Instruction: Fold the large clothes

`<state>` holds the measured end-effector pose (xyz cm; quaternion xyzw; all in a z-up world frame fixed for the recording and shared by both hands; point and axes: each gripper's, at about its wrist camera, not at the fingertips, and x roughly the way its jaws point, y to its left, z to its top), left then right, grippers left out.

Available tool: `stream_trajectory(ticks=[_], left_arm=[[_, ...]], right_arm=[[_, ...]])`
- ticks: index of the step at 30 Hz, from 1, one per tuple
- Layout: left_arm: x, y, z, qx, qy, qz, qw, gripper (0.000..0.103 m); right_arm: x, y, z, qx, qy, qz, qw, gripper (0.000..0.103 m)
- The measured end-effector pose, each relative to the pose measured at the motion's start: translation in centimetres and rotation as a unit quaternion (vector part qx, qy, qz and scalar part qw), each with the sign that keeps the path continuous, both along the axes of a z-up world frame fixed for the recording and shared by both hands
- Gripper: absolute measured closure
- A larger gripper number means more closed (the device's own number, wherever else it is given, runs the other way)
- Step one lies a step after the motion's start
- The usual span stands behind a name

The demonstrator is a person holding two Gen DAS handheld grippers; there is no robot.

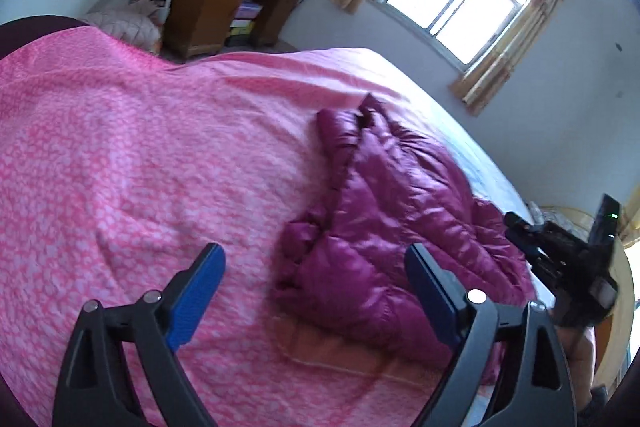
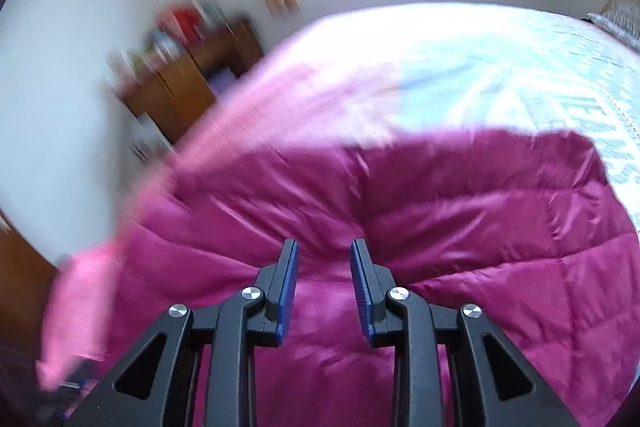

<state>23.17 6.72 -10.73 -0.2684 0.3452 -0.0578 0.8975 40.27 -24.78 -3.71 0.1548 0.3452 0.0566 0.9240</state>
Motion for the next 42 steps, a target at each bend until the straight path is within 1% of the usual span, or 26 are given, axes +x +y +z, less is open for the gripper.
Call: stream_trajectory(ticks=[2,4,5,6,8,9,10,11,14,18,20,22,23,24,25,27,29,31,33,34,36,37,39,40,41,42], left_arm=[[-0.3,-0.9,-0.1,-0.006,-0.007,-0.002,1.0,0.01],[-0.5,-1.8,-0.5,-0.008,-0.005,-0.001,1.0,0.01],[-0.8,-1.8,-0.6,-0.011,-0.004,-0.002,0.9999,0.01],[-1.4,-1.5,-0.9,-0.019,-0.003,-0.004,0.9998,0.01],[-1.4,-2.0,-1.6,-0.024,0.0,-0.008,0.9997,0.01],[-1.4,-2.1,-1.4,-0.018,-0.006,-0.008,0.9998,0.007],[-1.1,-2.3,-1.3,-0.015,-0.01,-0.009,0.9998,0.004],[-1.2,-2.3,-1.1,-0.018,-0.01,-0.008,0.9998,0.003],[-0.3,-2.9,-0.9,-0.034,-0.017,-0.001,0.9993,0.001],[0.9,-3.9,-0.8,-0.02,-0.026,0.022,0.9992,0.002],[1.4,-4.1,-0.7,-0.031,-0.029,0.029,0.9987,0.009],[2.3,-4.3,-0.6,-0.041,-0.027,0.024,0.9985,0.033],[2.5,-4.5,-0.3,-0.034,-0.028,0.021,0.9988,0.04],[2.6,-4.7,0.0,-0.022,-0.033,0.018,0.999,0.061],[2.7,-5.2,0.8,0.0,-0.045,0.008,0.999,0.078],[2.4,-6.4,2.5,0.044,-0.071,-0.013,0.9964,0.083],[1.6,-7.7,4.5,0.078,-0.111,-0.035,0.9901,0.085],[0.8,-9.5,6.7,0.11,-0.149,-0.064,0.9806,0.086],[0.1,-11.9,8.7,0.148,-0.186,-0.101,0.9659,0.087],[-0.4,-13.2,9.6,0.168,-0.205,-0.122,0.9565,0.087],[-1.7,-16.2,10.8,0.206,-0.238,-0.171,0.9336,0.087],[-2.2,-17.8,11.2,0.227,-0.251,-0.195,0.9204,0.087],[-3.8,-21.2,11.4,0.274,-0.275,-0.249,0.8874,0.087],[-4.3,-22.1,11.3,0.285,-0.281,-0.267,0.8764,0.087],[-4.9,-23.3,11.2,0.301,-0.288,-0.288,0.862,0.087],[-5.2,-24.3,11.1,0.312,-0.293,-0.302,0.8517,0.087]], right_arm=[[-1.7,0.1,0.5,0.014,-0.001,-0.003,1.0,0.076],[-3.3,0.3,-0.4,0.042,0.012,-0.012,0.999,0.079],[-3.8,0.6,-1.2,0.052,0.021,-0.015,0.998,0.082],[-4.1,0.9,-2.2,0.061,0.029,-0.016,0.998,0.083],[-4.3,1.4,-4.9,0.059,0.05,-0.022,0.997,0.084],[-4.3,1.4,-6.1,0.061,0.047,-0.027,0.997,0.089],[-4.6,1.4,-6.8,0.056,0.032,-0.028,0.998,0.091],[-4.7,1.5,-7.2,0.054,0.027,-0.03,0.998,0.095],[-4.4,1.3,-7.5,0.07,0.032,-0.033,0.997,0.096],[-4.2,1.5,-7.6,0.061,0.033,-0.033,0.997,0.097],[-4.2,1.6,-7.6,0.063,0.033,-0.033,0.997,0.097],[-4.2,1.6,-7.9,0.067,0.031,-0.032,0.997,0.097],[-4.3,1.5,-7.9,0.069,0.031,-0.032,0.997,0.097],[-4.8,1.1,-8.0,0.073,0.03,-0.032,0.996,0.097],[-5.0,0.8,-8.1,0.078,0.029,-0.032,0.996,0.097],[-5.1,0.4,-8.3,0.089,0.027,-0.03,0.995,0.097],[-5.4,-0.3,-8.6,0.112,0.025,-0.028,0.993,0.097],[-5.7,-1.3,-9.0,0.136,0.023,-0.026,0.99,0.097],[-5.8,-1.6,-9.2,0.146,0.023,-0.024,0.989,0.097],[-5.9,-1.6,-9.2,0.149,0.023,-0.024,0.988,0.097],[-6.0,-1.9,-9.4,0.161,0.022,-0.021,0.987,0.098],[-6.1,-2.2,-9.5,0.17,0.023,-0.019,0.985,0.098],[-6.1,-3.1,-9.8,0.199,0.029,-0.006,0.98,0.099],[-6.1,-3.5,-9.9,0.211,0.036,0.003,0.977,0.1],[-6.2,-4.1,-9.8,0.226,0.046,0.01,0.973,0.101],[-6.6,-4.9,-9.6,0.241,0.059,0.012,0.969,0.101]])
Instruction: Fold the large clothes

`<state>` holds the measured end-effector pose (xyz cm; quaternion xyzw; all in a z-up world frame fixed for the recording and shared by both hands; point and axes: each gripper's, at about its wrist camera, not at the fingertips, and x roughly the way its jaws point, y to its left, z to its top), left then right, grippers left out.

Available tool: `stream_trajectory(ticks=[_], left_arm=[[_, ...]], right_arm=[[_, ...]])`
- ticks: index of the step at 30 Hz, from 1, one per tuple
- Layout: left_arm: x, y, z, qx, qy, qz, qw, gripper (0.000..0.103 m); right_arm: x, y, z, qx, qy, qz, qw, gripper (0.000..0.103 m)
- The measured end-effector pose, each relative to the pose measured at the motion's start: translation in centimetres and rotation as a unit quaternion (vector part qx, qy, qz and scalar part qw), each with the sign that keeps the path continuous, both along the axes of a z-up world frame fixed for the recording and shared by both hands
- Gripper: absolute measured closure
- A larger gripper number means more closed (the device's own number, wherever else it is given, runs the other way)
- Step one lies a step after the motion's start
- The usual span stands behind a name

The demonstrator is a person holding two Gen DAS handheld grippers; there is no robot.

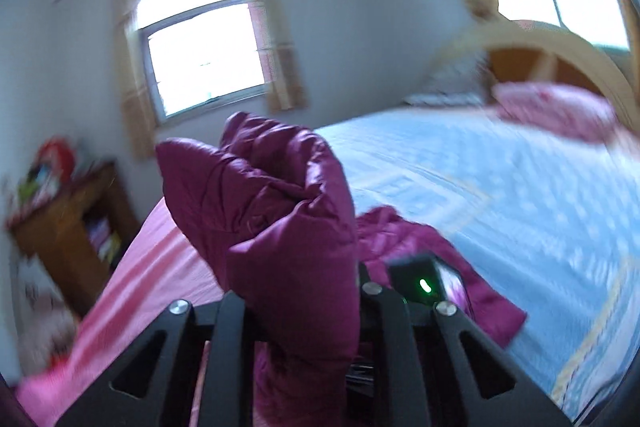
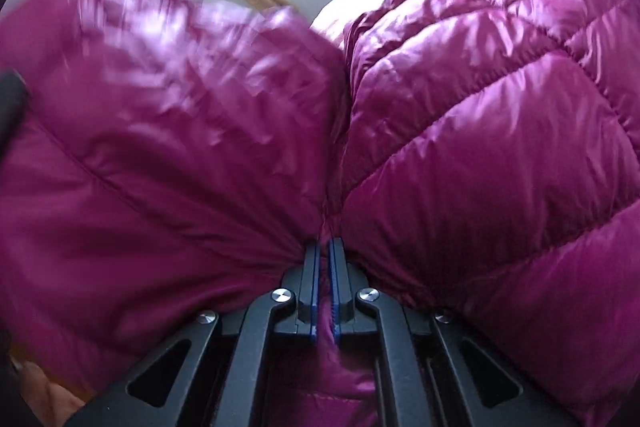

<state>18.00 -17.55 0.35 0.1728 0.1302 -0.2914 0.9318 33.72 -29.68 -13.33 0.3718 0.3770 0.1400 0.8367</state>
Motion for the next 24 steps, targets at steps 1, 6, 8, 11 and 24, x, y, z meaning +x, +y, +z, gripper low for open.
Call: stream_trajectory(ticks=[1,6,8,11,24], left_arm=[[-0.4,-0.7,-0.1,0.011,-0.001,-0.013,0.9999,0.087],[-1.0,-3.6,-0.8,0.032,0.021,-0.051,0.998,0.087],[-1.3,-4.7,-1.6,0.039,0.028,-0.059,0.9971,0.087],[-1.2,-6.0,-2.7,0.04,0.059,-0.072,0.9949,0.087],[-2.3,-9.0,-7.8,0.098,0.107,-0.103,0.9841,0.057]], right_arm=[[-0.8,-1.0,0.4,0.014,0.006,-0.005,1.0,0.1],[-8.9,-8.7,2.3,0.01,-0.016,-0.092,0.996,0.097],[-12.1,-11.6,2.3,0.01,-0.023,-0.135,0.99,0.097],[-16.6,-15.2,2.2,-0.009,-0.03,-0.193,0.981,0.097],[-18.4,-18.3,5.1,-0.027,-0.054,-0.207,0.976,0.095]])
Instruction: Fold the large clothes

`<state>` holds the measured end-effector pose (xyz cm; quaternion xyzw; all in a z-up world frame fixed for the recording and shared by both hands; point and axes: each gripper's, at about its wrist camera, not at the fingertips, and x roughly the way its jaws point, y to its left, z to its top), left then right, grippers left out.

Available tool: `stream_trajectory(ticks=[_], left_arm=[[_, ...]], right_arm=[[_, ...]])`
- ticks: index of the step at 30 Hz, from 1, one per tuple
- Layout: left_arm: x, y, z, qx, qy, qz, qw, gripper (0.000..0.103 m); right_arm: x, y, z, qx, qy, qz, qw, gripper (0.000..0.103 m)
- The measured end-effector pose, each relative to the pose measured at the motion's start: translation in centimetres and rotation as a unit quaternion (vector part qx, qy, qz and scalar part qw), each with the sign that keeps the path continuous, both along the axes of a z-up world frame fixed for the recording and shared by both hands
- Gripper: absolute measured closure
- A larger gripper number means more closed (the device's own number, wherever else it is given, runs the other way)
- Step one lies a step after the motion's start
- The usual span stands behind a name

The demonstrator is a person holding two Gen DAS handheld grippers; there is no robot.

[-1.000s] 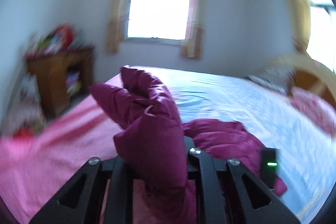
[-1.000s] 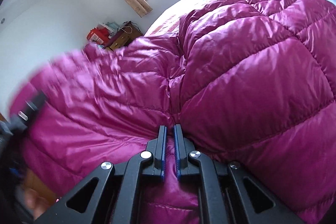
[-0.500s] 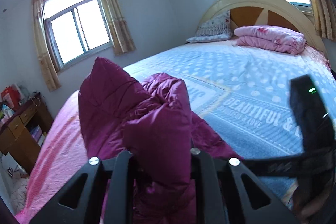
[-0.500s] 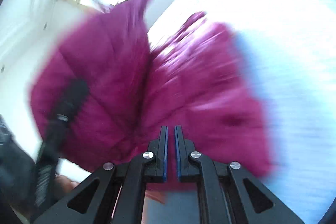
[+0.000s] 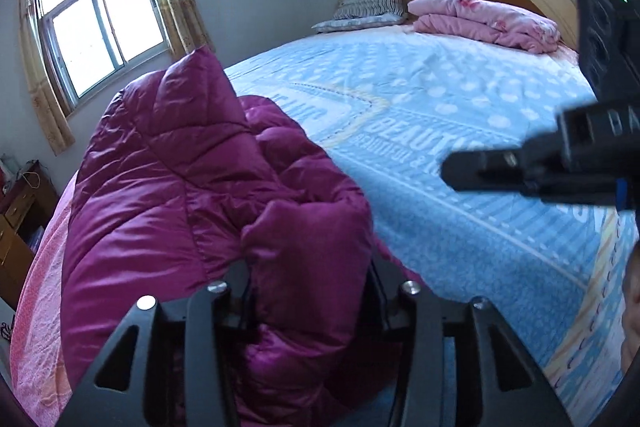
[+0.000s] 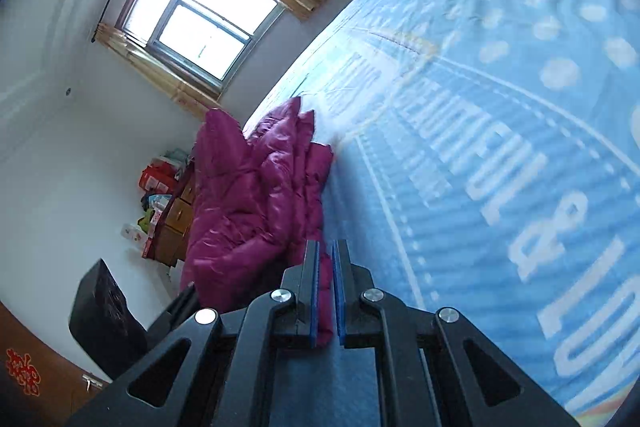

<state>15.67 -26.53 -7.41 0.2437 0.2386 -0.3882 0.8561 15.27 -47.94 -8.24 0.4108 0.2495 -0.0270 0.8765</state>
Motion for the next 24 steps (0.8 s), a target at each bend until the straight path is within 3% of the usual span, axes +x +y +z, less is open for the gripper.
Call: stream_trajectory(ticks=[2,3,4,5,6,10,13,14,15,17,21,23,24], left_arm=[[0.4,0.6,0.2,-0.012,0.014,-0.004,0.9998,0.057],[0.6,0.8,0.2,-0.018,0.021,-0.005,0.9996,0.057],[0.7,1.0,0.3,-0.024,0.026,-0.007,0.9993,0.057],[0.8,1.1,0.3,-0.028,0.031,-0.007,0.9991,0.057],[0.9,1.2,0.4,-0.029,0.033,-0.007,0.999,0.057],[0.7,1.2,0.4,-0.028,0.03,-0.008,0.9991,0.057],[0.7,1.5,0.7,-0.036,0.033,-0.009,0.9988,0.056],[0.7,1.7,0.7,-0.039,0.034,-0.009,0.9986,0.056],[0.8,1.9,0.8,-0.043,0.036,-0.008,0.9984,0.056],[0.8,2.5,1.2,-0.052,0.043,-0.002,0.9977,0.056],[0.5,5.5,2.9,-0.083,0.08,-0.003,0.9933,0.056],[0.3,7.5,4.2,-0.1,0.096,-0.009,0.9903,0.055],[0.1,8.4,4.9,-0.105,0.095,-0.011,0.9899,0.046]], right_arm=[[1.9,0.2,1.9,-0.009,-0.012,0.019,1.0,0.088],[2.4,-0.1,2.7,-0.011,-0.021,0.033,0.999,0.064],[3.5,-0.1,3.6,-0.016,-0.03,0.048,0.998,0.049],[4.3,0.0,4.4,-0.023,-0.039,0.052,0.998,0.021],[4.3,-0.2,4.8,-0.029,-0.046,0.055,0.997,0.018],[9.5,1.0,7.3,-0.073,-0.054,0.115,0.989,0.018],[13.6,2.0,7.4,-0.111,-0.022,0.145,0.983,0.019],[14.9,2.3,7.0,-0.113,-0.009,0.159,0.981,0.026],[16.1,2.6,6.5,-0.107,0.0,0.176,0.979,0.051],[18.1,3.4,5.5,-0.098,0.018,0.198,0.975,0.087],[17.9,4.1,6.0,-0.141,0.021,0.191,0.971,0.09],[16.6,3.5,6.5,-0.134,0.006,0.178,0.975,0.091],[15.7,2.7,6.5,-0.124,0.004,0.166,0.978,0.092]])
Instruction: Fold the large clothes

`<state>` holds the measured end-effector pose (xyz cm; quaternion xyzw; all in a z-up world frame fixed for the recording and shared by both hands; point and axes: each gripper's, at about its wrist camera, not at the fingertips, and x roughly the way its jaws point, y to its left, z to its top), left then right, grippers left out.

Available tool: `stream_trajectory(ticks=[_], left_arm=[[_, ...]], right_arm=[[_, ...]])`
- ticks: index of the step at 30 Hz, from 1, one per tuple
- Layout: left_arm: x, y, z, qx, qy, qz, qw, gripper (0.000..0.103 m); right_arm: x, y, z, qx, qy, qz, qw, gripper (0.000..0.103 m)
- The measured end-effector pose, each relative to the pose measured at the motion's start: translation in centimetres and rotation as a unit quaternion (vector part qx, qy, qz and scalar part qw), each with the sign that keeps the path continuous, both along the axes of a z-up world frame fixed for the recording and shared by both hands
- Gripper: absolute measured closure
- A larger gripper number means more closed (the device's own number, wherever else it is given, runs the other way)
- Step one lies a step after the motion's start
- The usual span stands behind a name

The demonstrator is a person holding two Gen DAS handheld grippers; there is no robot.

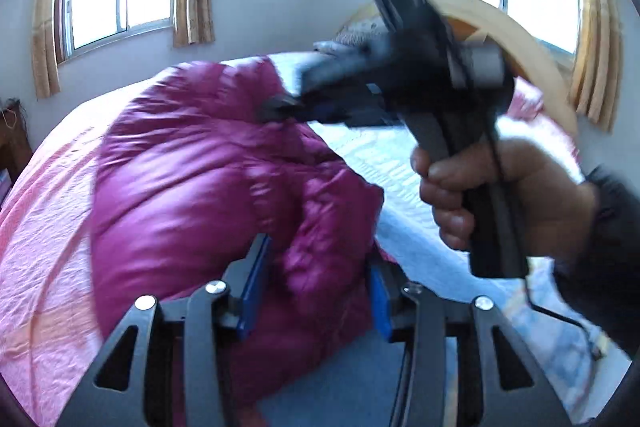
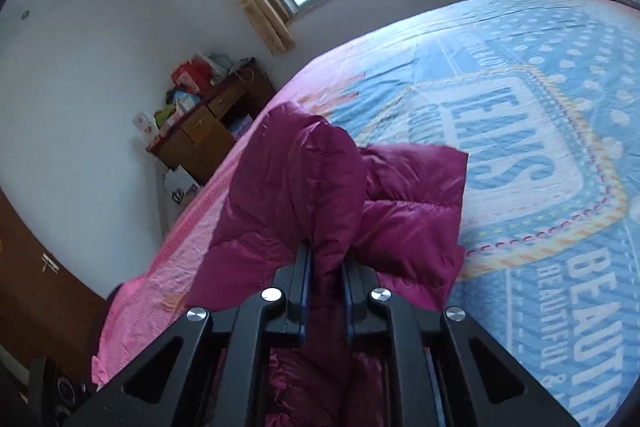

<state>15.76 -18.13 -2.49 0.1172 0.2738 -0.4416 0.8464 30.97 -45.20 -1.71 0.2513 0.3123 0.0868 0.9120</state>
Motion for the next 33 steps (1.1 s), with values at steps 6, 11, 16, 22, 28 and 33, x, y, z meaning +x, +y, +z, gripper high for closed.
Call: stream_trajectory(ticks=[6,11,16,22,28,33], left_arm=[[1.6,5.6,5.6,-0.069,-0.013,0.028,0.9971,0.025],[9.7,5.1,7.4,-0.048,-0.005,0.156,0.9866,0.023],[14.3,1.3,6.3,-0.025,0.037,0.215,0.9756,0.023],[14.8,-2.3,-0.2,0.063,0.059,0.249,0.9646,0.023],[13.8,-2.2,-2.1,0.057,0.018,0.254,0.9655,0.007],[14.5,-4.0,-3.6,0.102,-0.004,0.26,0.9602,0.0]], right_arm=[[-1.6,-2.2,-3.0,0.031,0.027,-0.055,0.998,0.092],[-2.0,-2.3,-6.8,0.063,0.04,-0.077,0.994,0.092],[-2.0,-2.1,-7.2,0.065,0.04,-0.082,0.994,0.092],[-2.0,-2.6,-8.0,0.085,0.032,-0.082,0.992,0.093],[-1.7,-3.0,-8.6,0.101,0.034,-0.078,0.991,0.092],[-1.5,-3.6,-9.1,0.109,0.036,-0.081,0.99,0.092]])
